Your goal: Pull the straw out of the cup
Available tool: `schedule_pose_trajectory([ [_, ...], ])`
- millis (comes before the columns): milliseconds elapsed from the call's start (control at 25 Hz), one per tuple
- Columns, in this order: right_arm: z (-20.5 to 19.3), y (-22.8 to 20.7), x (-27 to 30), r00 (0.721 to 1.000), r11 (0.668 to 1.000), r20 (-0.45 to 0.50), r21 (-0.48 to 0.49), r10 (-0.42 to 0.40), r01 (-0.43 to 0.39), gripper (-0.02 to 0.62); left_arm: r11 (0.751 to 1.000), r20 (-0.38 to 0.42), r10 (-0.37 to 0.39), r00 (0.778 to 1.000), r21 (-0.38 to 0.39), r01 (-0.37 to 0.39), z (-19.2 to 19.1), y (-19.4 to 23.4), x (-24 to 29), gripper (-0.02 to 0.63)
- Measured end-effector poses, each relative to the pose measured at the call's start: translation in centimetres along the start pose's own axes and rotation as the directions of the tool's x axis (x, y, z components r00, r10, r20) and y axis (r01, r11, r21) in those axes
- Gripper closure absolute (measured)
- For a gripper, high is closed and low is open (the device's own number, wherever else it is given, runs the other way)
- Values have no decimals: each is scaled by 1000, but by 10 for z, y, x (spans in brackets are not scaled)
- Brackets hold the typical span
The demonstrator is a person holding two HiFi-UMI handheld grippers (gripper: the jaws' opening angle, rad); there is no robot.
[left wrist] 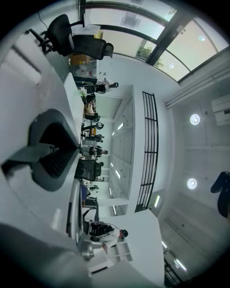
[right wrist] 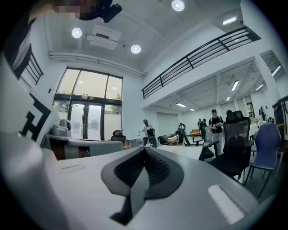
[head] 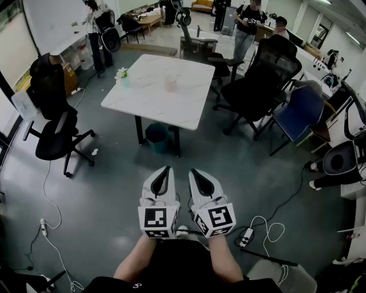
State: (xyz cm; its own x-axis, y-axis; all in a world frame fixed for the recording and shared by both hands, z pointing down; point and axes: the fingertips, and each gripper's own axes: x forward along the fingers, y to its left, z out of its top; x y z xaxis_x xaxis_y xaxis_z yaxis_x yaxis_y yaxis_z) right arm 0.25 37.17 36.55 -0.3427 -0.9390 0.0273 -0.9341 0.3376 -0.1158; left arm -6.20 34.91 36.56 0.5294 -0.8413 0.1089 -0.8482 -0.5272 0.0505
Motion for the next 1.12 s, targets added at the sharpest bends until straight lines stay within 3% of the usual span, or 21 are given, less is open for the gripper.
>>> schedule_pose_trajectory([
  [120,3,-5,1,1000,999,13,42,-3,2,594,1000,1,11,1000,-5,-11,2,0,0,604],
  [600,6,-13,21,1000,999,13,34,25,-25,594,999,9,51,999,-15,-51,1,17,12,606],
  [1120,1,-60,115,999,999,16,29,39,-40,592,996,-8,75,997,-44,-75,-11,71,106,604],
])
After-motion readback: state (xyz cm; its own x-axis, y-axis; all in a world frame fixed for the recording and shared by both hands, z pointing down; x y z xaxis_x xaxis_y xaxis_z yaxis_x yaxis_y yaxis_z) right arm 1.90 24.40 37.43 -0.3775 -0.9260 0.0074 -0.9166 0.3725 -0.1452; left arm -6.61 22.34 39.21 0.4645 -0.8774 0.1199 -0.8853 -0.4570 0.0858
